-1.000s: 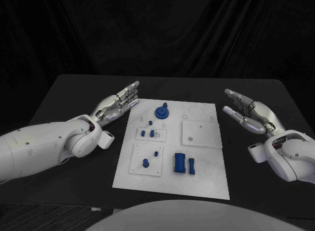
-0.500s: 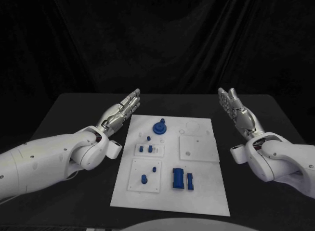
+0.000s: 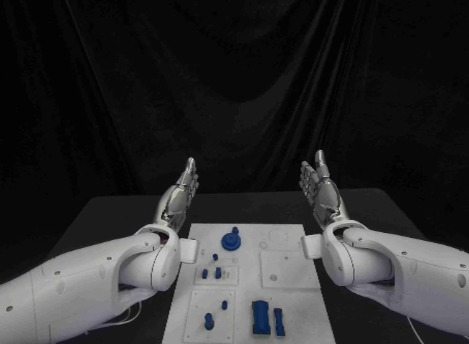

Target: Assemble the parts on the task board

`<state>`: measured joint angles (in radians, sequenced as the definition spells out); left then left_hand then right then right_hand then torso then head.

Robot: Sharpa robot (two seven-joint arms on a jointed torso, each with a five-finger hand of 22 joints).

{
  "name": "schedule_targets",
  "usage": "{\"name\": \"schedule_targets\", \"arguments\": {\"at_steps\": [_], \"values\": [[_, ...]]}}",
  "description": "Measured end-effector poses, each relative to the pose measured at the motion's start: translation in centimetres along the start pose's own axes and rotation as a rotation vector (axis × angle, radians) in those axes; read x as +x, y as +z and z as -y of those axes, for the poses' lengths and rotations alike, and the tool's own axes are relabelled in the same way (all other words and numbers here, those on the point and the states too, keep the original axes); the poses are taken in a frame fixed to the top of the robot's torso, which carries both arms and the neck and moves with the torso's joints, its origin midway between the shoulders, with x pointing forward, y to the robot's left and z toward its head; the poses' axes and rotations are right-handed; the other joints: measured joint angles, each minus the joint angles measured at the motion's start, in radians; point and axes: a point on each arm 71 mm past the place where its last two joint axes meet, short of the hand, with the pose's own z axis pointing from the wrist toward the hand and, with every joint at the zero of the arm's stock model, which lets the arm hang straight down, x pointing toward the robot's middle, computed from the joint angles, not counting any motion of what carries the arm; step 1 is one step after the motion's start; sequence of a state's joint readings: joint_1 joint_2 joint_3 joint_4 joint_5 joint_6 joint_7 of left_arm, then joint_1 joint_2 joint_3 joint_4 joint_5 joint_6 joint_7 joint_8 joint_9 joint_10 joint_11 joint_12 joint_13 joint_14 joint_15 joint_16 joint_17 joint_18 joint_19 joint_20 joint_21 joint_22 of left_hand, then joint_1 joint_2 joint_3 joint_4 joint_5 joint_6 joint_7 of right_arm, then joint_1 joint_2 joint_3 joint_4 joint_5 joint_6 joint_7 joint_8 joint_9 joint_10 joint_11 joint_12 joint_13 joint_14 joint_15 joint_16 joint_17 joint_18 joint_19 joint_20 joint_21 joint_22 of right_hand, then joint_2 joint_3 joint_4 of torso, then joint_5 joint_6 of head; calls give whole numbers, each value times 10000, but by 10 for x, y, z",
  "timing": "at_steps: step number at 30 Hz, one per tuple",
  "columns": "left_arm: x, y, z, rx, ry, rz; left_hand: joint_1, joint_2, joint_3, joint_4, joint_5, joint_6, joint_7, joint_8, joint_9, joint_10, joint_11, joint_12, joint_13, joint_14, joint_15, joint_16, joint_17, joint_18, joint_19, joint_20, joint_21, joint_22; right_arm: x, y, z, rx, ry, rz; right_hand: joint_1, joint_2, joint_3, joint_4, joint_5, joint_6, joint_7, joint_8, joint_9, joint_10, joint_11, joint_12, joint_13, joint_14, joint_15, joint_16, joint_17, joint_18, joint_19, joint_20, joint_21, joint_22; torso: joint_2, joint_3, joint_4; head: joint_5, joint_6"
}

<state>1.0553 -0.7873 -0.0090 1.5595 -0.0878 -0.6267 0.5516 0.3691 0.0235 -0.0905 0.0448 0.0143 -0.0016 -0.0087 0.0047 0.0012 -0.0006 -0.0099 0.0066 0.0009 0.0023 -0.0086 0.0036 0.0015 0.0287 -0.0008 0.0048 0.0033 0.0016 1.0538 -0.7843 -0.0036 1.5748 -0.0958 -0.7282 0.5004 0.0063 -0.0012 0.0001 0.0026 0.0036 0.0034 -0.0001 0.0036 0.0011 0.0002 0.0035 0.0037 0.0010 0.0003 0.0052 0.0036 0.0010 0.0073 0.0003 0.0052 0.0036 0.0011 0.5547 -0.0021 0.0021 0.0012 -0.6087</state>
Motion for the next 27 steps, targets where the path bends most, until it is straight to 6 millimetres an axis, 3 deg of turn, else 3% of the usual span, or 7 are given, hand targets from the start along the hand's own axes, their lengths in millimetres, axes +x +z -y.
{"name": "schedule_targets", "arguments": {"at_steps": [3, 5, 20, 25, 27], "values": [[0, 0, -1, -271, -35, 480, -428, -87, 306, -191, -19, 0, 0, 0, 0, -13, 13, 0, 0, -36, 36, 0, 1, -4, 0, 0, 0, 0, 0, 1, 1, 196, 215, 207, 0, 0, 0, 0, 0, 0, 0, 0, 1, 0, 0, 0, 0, 0, 0, 0, 0, 0, 0, 0, 0, 1, -55, 11, -12, -12, 65], [0, 0, -1, -411, -27, 699, -686, -129, 477, -246, -65, 0, 0, 0, 0, -13, 13, 0, 0, -36, 36, 0, 1, -157, 0, 0, 0, 0, -1, 1, 2, 285, 279, 305, 0, 0, 0, 0, 0, 0, 0, 0, 2, 0, 0, 0, 1, 0, 0, 0, 1, 1, 0, 0, 0, 1, -75, 13, -15, -13, 79], [-5, -1, -5, -872, 2, 1323, -2060, -236, 816, -448, -74, 0, -1, 0, 3, -12, 12, 0, 3, -37, 36, 0, -7, -155, 0, 1, 0, 1, -3, 1, 4, 529, 467, 583, 1, 0, 0, 1, 1, 0, 0, 0, 6, 0, 0, 2, 2, 0, 1, 0, 2, 2, 0, 1, 0, 3, -105, 21, -21, -13, 88], [-5, -1, -5, -913, 1, 1376, -3516, -234, 870, -448, -108, 0, 0, 1, 4, 21, 45, 0, 4, -36, 36, 0, -7, -153, 0, 1, 0, -1, -3, 1, 4, 547, 480, 610, 1, 0, 0, 1, 1, 0, 0, 0, 5, 0, 0, 2, 2, 0, 1, 0, 2, 2, 0, 1, 0, 3, -105, 21, -21, -13, 88], [-5, -1, -5, -923, 0, 1387, -3629, -241, 870, -448, -108, 0, -1, 1, 4, 21, 46, 0, 5, -36, 36, 0, -7, -153, 0, 1, 0, -2, -3, 1, 4, 550, 482, 616, 1, 1, 0, 1, 1, 0, 0, 0, 4, 0, 1, 2, 2, 0, 1, 0, 2, 2, 1, 1, 0, 3, -105, 21, -21, -13, 88]]}}
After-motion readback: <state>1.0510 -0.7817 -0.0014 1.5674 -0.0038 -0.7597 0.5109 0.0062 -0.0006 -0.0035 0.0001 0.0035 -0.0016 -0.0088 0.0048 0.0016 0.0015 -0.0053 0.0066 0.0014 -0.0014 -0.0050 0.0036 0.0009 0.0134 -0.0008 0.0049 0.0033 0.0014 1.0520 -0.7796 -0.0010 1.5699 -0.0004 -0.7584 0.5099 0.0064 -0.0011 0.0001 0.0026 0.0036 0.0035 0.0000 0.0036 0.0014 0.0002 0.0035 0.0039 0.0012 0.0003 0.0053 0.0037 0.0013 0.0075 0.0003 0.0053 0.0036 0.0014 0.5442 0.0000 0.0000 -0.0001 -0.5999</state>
